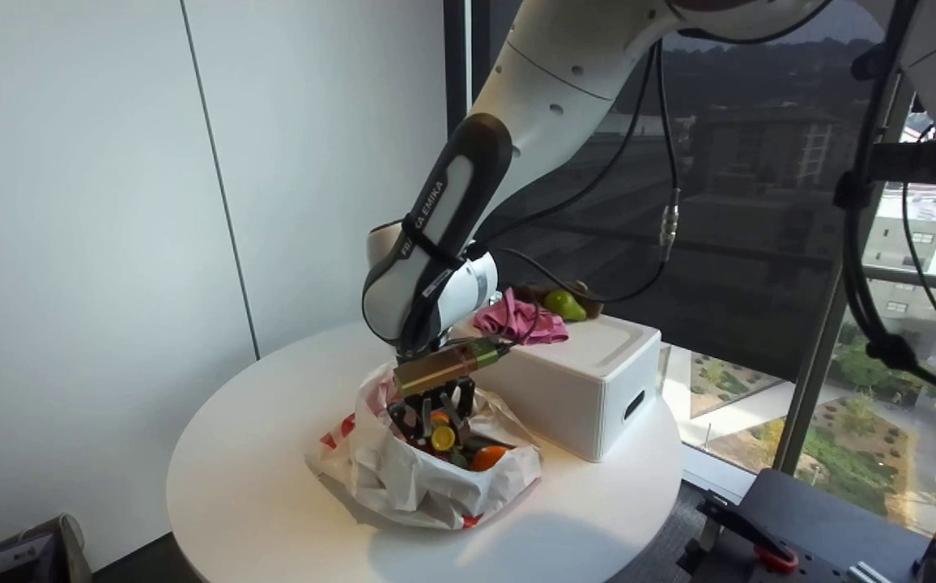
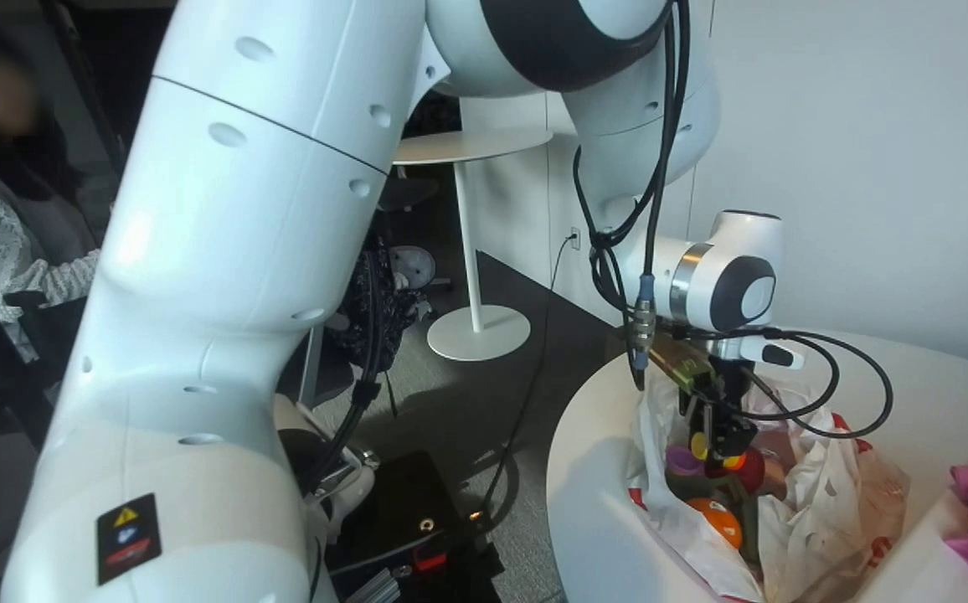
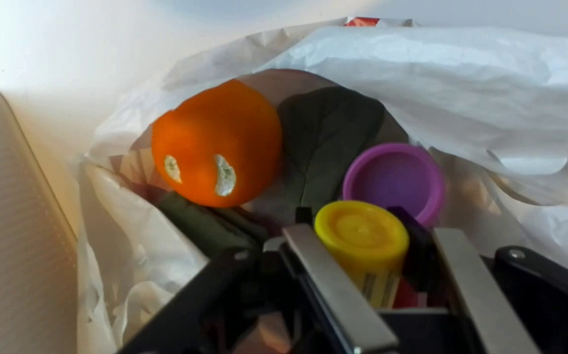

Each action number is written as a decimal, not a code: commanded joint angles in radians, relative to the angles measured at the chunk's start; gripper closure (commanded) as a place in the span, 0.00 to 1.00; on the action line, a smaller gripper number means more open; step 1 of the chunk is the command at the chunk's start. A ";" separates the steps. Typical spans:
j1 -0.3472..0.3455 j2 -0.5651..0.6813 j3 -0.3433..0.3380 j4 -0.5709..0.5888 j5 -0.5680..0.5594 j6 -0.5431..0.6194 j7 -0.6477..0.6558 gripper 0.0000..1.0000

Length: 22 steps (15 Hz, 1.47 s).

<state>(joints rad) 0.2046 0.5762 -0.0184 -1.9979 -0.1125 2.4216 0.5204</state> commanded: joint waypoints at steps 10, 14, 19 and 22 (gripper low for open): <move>-0.121 -0.256 -0.058 -0.065 0.170 -0.035 -0.039 0.00; -0.210 -0.283 -0.107 -0.010 0.245 -0.046 -0.015 0.00; -0.276 -0.178 -0.155 0.152 0.317 -0.061 0.112 0.00; -0.291 -0.096 -0.179 0.236 0.331 -0.049 0.239 0.00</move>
<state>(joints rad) -0.0810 0.3850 -0.1786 -1.8771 0.1915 2.3783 0.6457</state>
